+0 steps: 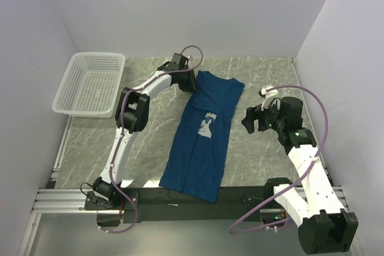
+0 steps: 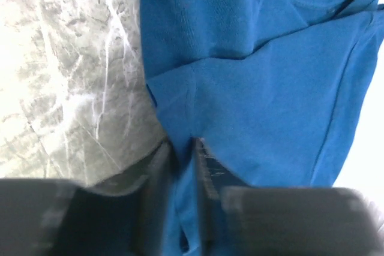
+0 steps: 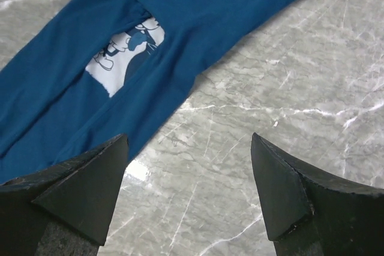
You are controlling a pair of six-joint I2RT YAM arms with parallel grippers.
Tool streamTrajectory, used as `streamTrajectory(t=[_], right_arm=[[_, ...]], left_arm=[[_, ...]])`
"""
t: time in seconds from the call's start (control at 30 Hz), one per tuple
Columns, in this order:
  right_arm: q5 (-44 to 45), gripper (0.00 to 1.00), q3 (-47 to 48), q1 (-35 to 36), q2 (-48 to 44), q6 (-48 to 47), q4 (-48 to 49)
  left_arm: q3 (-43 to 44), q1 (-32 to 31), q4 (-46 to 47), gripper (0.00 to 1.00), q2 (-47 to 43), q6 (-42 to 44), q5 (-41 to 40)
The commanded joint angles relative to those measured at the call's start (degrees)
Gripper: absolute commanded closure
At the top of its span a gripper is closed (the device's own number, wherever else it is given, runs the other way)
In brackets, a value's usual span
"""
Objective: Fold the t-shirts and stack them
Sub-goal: Fold the tshirt
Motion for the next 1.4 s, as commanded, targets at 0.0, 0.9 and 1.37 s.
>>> streamTrajectory(t=[0.0, 0.9, 1.37], right_arm=[[-2.1, 0.11, 0.6, -0.8, -1.0, 1.0, 1.0], [-17.5, 0.12, 1.2, 2.0, 4.4, -21.7, -11.7], [-7.7, 0.16, -10.0, 40.4, 9.2, -58.4, -5.7]], left_arm=[[0.5, 0.2, -1.0, 0.77, 1.8, -0.3, 1.8], [-24.3, 15.7, 14.8, 0.54, -19.0, -11.7, -3.7], [-75.7, 7.8, 23.9, 0.04, -93.0, 21.7, 0.0]])
